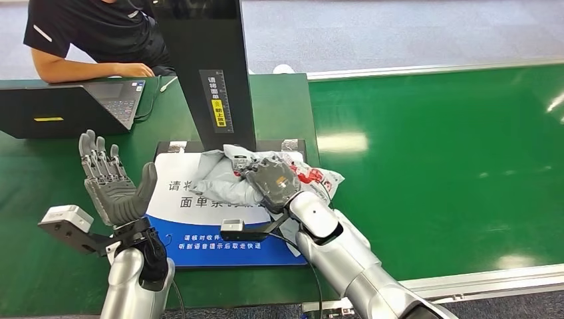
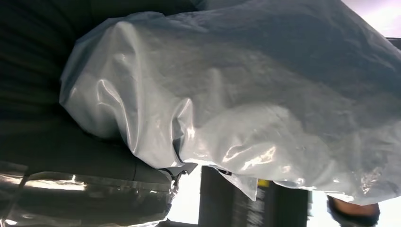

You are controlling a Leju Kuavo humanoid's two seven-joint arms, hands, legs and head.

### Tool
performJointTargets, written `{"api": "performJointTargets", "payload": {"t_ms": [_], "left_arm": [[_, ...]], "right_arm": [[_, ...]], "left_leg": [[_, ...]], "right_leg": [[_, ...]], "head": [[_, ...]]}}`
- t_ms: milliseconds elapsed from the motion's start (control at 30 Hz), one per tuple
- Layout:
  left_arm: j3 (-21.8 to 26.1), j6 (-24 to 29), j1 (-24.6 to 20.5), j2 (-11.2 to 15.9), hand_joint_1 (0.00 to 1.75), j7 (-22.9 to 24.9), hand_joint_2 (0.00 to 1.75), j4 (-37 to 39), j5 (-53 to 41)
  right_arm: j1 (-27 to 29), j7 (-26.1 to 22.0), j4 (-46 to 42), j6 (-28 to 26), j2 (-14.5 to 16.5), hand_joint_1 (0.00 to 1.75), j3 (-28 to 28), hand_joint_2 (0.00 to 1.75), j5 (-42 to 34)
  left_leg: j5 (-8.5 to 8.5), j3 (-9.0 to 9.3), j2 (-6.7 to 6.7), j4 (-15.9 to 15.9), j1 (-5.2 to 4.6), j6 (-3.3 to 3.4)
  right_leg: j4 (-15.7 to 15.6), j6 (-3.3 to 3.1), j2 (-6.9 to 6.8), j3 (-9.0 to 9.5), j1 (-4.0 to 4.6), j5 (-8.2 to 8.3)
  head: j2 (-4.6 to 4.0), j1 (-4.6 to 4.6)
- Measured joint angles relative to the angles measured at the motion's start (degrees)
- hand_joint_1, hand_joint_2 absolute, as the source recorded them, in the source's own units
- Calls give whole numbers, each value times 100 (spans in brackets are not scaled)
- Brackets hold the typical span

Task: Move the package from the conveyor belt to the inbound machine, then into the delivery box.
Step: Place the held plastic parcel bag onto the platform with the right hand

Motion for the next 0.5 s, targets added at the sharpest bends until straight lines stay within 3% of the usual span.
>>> {"api": "performJointTargets", "payload": {"t_ms": [400,433,500], "left_arm": [[-56,75,-228,-2,0,-158,175,338,447],[-56,77,-243,-2,0,-161,175,362,496],[-56,77,-265,-2,0,-163,175,407,564]], "right_arm": [[-280,-659,470,-651,214,175,746,175,-333],[-298,-702,519,-691,214,168,804,175,-377],[-323,-727,626,-714,213,83,907,175,-420]], "left_leg": [[0,-3,-1,1,-1,0],[0,-3,-1,1,-1,0],[0,-3,-1,2,-1,0]], "right_leg": [[-1,0,0,-3,-1,0],[-1,0,0,-3,-1,0],[-1,0,-1,-3,-1,0]], "head": [[0,0],[0,-1],[0,1]]}}
